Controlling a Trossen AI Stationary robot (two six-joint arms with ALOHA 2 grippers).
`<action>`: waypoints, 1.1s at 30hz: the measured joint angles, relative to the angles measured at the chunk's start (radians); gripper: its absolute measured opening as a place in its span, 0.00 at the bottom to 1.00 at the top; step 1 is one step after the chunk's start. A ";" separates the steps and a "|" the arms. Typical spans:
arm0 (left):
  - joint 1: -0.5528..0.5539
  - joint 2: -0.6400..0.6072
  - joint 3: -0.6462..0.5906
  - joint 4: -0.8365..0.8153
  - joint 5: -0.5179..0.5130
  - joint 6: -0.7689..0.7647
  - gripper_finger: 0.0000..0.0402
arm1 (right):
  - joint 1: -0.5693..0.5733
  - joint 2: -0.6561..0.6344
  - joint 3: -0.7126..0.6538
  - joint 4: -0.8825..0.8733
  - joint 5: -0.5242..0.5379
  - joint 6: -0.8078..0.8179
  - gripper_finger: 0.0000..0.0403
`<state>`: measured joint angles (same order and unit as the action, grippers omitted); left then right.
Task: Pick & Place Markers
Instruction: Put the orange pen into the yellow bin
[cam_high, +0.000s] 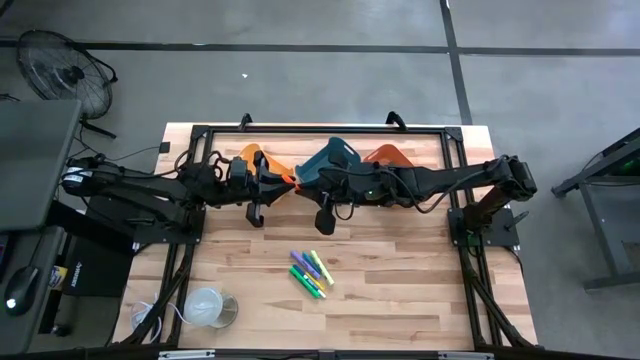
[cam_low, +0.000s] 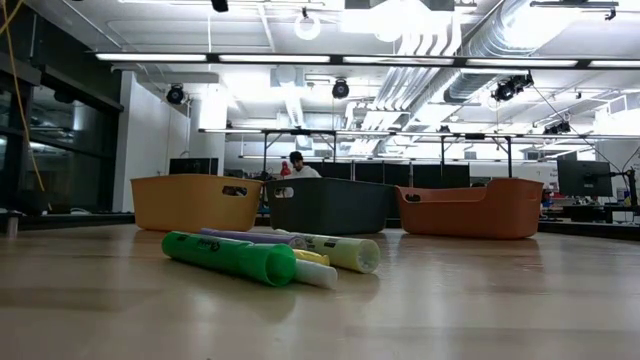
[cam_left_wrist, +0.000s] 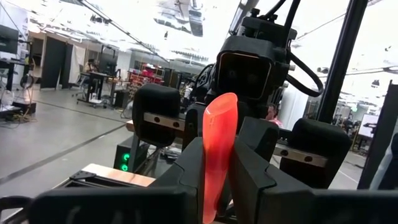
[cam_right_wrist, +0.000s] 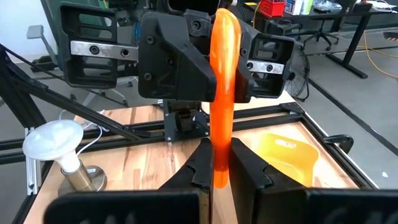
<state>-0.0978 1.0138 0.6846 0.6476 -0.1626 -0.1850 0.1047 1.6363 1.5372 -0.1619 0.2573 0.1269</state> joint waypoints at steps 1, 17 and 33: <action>0.000 0.000 0.000 0.000 -0.002 -0.005 0.10 | 0.000 0.000 0.000 0.000 0.000 0.000 0.05; 0.000 0.036 -0.001 0.022 -0.028 -0.058 0.40 | -0.001 0.000 0.001 0.017 -0.004 -0.007 0.04; 0.001 0.035 0.000 0.034 0.012 -0.025 0.10 | 0.000 0.000 0.001 0.002 -0.008 0.000 0.04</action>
<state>-0.0971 1.0492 0.6842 0.6815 -0.1509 -0.2102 0.1043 1.6363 1.5383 -0.1596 0.2489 0.1272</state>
